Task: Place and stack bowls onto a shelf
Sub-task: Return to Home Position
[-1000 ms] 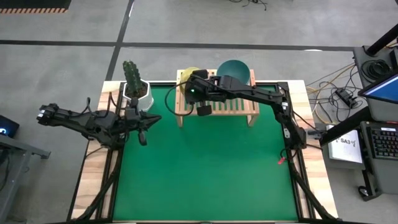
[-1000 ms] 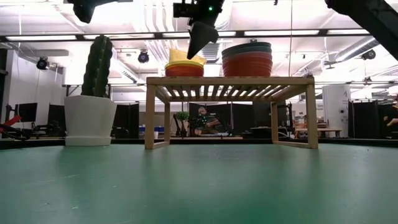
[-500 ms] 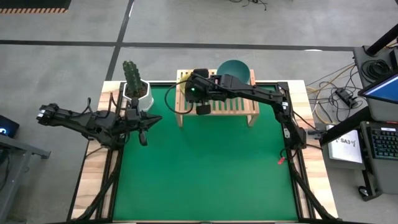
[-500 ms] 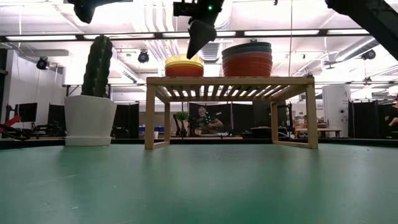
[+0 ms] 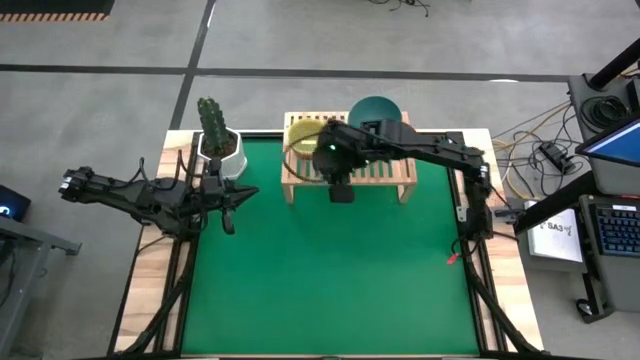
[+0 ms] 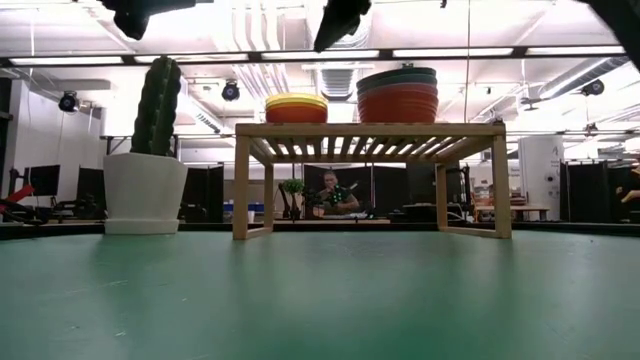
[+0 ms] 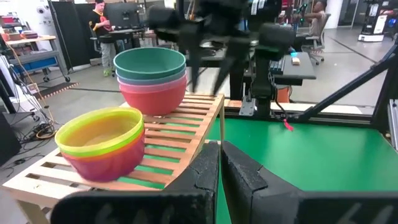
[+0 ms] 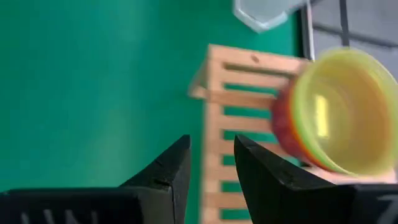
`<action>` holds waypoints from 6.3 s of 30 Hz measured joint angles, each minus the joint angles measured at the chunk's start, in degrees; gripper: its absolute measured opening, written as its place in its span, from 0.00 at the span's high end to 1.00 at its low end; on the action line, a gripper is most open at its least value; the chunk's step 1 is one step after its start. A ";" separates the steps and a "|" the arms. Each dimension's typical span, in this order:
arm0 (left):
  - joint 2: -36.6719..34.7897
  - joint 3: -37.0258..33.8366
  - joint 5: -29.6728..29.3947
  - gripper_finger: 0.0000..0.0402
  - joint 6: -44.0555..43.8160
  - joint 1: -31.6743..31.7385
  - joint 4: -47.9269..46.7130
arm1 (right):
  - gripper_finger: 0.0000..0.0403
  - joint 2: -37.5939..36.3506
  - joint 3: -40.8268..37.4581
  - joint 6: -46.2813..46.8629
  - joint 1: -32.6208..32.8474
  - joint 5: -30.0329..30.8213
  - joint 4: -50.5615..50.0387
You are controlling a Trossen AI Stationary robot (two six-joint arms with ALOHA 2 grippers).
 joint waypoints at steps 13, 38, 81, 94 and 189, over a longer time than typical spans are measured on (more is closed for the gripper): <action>-5.64 -5.14 2.08 1.00 3.66 -0.01 0.38 | 0.83 -26.96 -49.69 1.81 4.75 -4.74 37.23; -16.77 -31.23 16.43 1.00 2.87 0.14 28.56 | 0.83 -76.34 -107.86 7.78 4.75 -6.84 70.87; -34.32 -35.06 14.54 1.00 -2.71 6.23 14.52 | 0.85 -106.40 -127.18 6.21 4.73 -9.31 68.62; -32.83 -34.76 7.78 1.00 -13.71 6.25 13.85 | 0.85 -106.40 -127.12 5.68 4.75 -17.25 69.81; -32.40 -34.58 7.86 1.00 -13.90 6.29 13.69 | 0.85 -106.29 -127.14 4.33 4.73 -16.77 69.97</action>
